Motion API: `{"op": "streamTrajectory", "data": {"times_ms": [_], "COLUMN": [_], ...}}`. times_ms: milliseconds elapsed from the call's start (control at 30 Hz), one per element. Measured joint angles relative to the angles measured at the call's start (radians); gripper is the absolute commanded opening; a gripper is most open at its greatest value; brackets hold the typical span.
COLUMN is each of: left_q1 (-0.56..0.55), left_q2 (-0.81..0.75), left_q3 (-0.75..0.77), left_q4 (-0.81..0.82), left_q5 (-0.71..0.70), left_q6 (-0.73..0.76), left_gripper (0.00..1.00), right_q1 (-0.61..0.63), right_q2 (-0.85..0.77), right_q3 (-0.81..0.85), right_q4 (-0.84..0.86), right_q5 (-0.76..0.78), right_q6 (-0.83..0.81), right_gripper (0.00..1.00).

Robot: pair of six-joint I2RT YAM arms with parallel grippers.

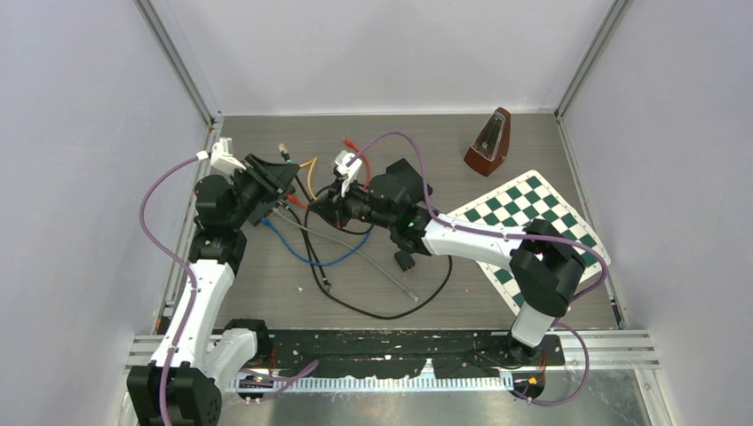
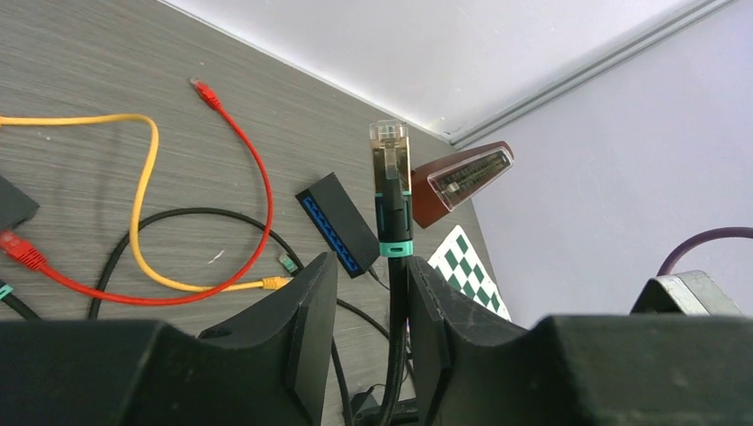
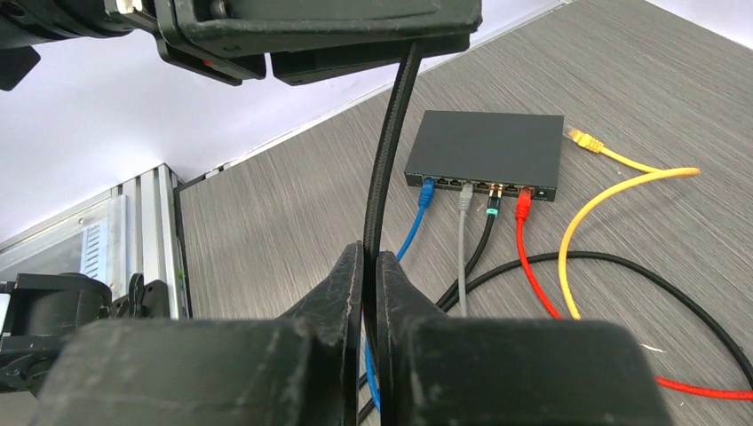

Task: Insert the plug into the switch port
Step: Pick up the connector from the center of the board.

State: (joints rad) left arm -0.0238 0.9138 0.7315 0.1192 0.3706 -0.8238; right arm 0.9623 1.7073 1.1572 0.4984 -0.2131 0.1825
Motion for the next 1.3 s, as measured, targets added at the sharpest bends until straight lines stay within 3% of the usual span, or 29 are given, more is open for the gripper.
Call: {"op": "streamTrajectory", "data": {"times_ms": [200,567,800,1200,1300], "left_q1": [0.0,0.0,0.0,0.0,0.0], "left_q2": [0.006,-0.017,-0.017,-0.018,-0.018], "left_q3": [-0.003,-0.063,-0.063,-0.063,-0.063], "left_q4": [0.04,0.116,0.147,0.148,0.148], "left_q5": [0.019,0.014,0.014,0.007,0.007], "left_q6": [-0.011,-0.064,-0.097,-0.113,-0.113], "left_gripper": [0.39,0.35,0.4,0.29,0.36], "right_q1": [0.001,0.006,0.006,0.006,0.006], "right_q2": [0.0,0.0,-0.003,-0.009,-0.009], "right_q3": [0.0,-0.006,-0.019,-0.023,-0.023], "right_q4": [0.003,0.002,0.003,0.005,0.01], "right_q5": [0.0,0.001,0.005,0.012,0.019], "right_q6": [0.001,0.006,0.005,0.009,0.009], "right_gripper": [0.05,0.05,0.05,0.05,0.05]}}
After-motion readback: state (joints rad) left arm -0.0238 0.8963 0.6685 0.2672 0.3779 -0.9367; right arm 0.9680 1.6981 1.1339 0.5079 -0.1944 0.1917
